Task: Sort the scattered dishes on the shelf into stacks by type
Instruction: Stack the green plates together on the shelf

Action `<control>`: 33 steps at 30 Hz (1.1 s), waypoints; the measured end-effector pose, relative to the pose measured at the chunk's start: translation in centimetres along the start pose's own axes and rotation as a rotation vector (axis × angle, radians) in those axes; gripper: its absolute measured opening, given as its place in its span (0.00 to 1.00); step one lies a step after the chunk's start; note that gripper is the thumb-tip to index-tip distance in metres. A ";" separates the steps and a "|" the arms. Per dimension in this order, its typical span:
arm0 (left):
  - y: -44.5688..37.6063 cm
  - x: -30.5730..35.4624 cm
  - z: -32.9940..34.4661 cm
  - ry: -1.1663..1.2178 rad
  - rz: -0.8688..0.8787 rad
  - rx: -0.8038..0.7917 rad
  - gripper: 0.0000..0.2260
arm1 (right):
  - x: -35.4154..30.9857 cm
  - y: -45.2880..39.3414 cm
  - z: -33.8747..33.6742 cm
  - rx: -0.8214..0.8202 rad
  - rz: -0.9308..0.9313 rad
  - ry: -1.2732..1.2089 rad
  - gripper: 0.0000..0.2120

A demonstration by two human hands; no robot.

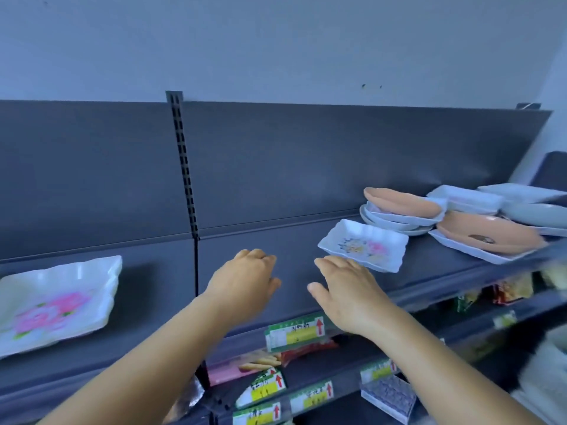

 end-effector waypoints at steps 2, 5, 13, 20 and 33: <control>-1.0 2.4 0.4 0.011 0.005 -0.004 0.18 | 2.7 0.8 -0.5 0.004 0.034 0.002 0.25; -2.8 5.4 1.0 0.023 0.022 -0.005 0.18 | 6.6 1.7 -1.2 0.021 0.094 0.007 0.24; -8.3 11.3 2.8 0.037 0.103 -0.040 0.15 | 15.1 2.7 -1.4 0.042 0.290 -0.052 0.23; -14.3 16.1 2.5 0.128 0.197 -0.015 0.17 | 21.3 2.6 -3.4 0.137 0.445 -0.080 0.22; -24.4 24.6 3.0 0.321 0.190 0.015 0.20 | 31.8 -0.6 -7.9 0.275 0.505 0.025 0.09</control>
Point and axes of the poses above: each hand's wrist, its own y-axis away from the middle knuckle, its own z-axis out of the palm, x = y × z, the point moved 10 cm from there along -y, towards the middle knuckle, and after that the axes turned 15 degrees about -z, right-handed, at the moved point
